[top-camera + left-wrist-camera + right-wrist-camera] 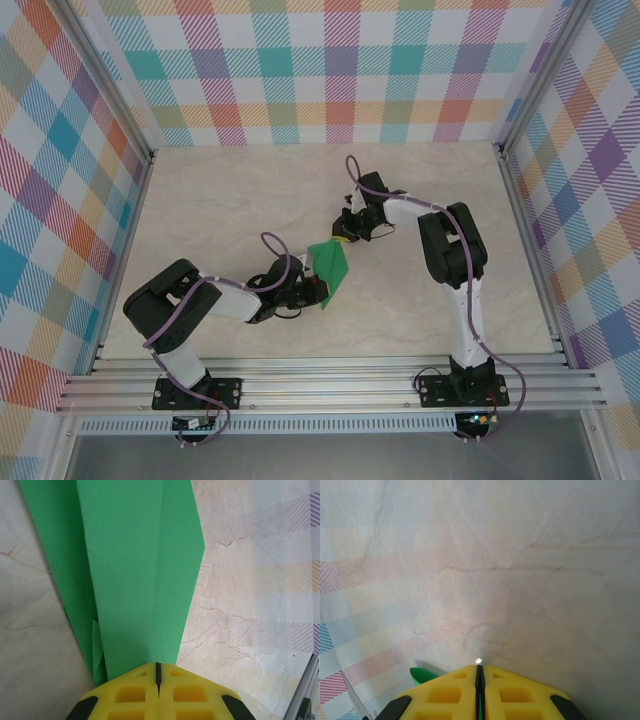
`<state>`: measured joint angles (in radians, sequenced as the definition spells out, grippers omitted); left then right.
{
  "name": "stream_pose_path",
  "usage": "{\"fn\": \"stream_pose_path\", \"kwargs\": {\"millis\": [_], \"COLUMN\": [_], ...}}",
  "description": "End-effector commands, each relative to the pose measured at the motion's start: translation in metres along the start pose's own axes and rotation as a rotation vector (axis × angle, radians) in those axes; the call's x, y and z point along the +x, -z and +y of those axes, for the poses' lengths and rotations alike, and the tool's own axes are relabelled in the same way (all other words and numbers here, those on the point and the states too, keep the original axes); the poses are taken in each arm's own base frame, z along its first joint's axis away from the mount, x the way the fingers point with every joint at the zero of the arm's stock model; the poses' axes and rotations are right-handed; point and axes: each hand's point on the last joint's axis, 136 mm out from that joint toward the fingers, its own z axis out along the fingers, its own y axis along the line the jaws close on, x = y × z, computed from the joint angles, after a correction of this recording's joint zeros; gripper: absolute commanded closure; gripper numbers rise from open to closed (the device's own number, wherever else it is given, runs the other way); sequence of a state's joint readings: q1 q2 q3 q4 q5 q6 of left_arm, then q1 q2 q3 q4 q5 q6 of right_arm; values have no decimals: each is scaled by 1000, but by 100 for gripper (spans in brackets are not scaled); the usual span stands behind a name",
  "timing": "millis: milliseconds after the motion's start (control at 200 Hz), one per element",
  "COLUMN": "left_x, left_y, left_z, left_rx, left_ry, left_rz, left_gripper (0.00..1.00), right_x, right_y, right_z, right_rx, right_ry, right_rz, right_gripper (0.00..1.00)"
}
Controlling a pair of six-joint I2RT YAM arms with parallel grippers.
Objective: Fold a paper plane with a square sheet of paper (pick it up from the middle)
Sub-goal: Fourth fold the wing at the center of the table.
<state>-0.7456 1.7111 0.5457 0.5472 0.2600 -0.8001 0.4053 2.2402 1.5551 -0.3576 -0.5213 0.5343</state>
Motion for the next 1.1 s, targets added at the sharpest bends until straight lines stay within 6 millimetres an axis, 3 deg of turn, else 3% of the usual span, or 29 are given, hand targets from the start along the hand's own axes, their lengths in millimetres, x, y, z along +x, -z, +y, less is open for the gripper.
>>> {"fn": "stream_pose_path", "kwargs": {"millis": [0, 185, 315, 410, 565, 670, 795, 940, 1095], "left_x": [71, 68, 67, 64, 63, 62, 61, 62, 61], "left_y": [10, 9, 9, 8, 8, 7, 7, 6, 6], "left_z": [87, 84, 82, 79, 77, 75, 74, 73, 72], "left_rx": [-301, -294, -289, -281, -277, -271, -270, -267, -264], "left_ry": [84, 81, 76, 73, 65, 64, 60, 61, 61], "left_rz": [217, 211, 208, 202, 200, 200, 201, 203, 203], "left_gripper": [100, 100, 100, 100, 100, 100, 100, 100, 100], "right_x": [-16, -14, 2, 22, 68, 95, 116, 139, 153], "right_y": [4, 37, 57, 60, 46, 33, 21, 8, -3], "right_z": [-9, 19, 35, 42, 54, 49, 39, 41, 31], "right_rx": [35, -1, -51, -112, -180, -162, -152, -151, -135], "right_ry": [14, 80, 102, 101, 118, 113, 93, 114, 105], "right_rz": [-42, -80, -90, -60, 51, 106, 148, 212, 251], "right_gripper": [89, 86, 85, 84, 86, 87, 87, 88, 89]}}
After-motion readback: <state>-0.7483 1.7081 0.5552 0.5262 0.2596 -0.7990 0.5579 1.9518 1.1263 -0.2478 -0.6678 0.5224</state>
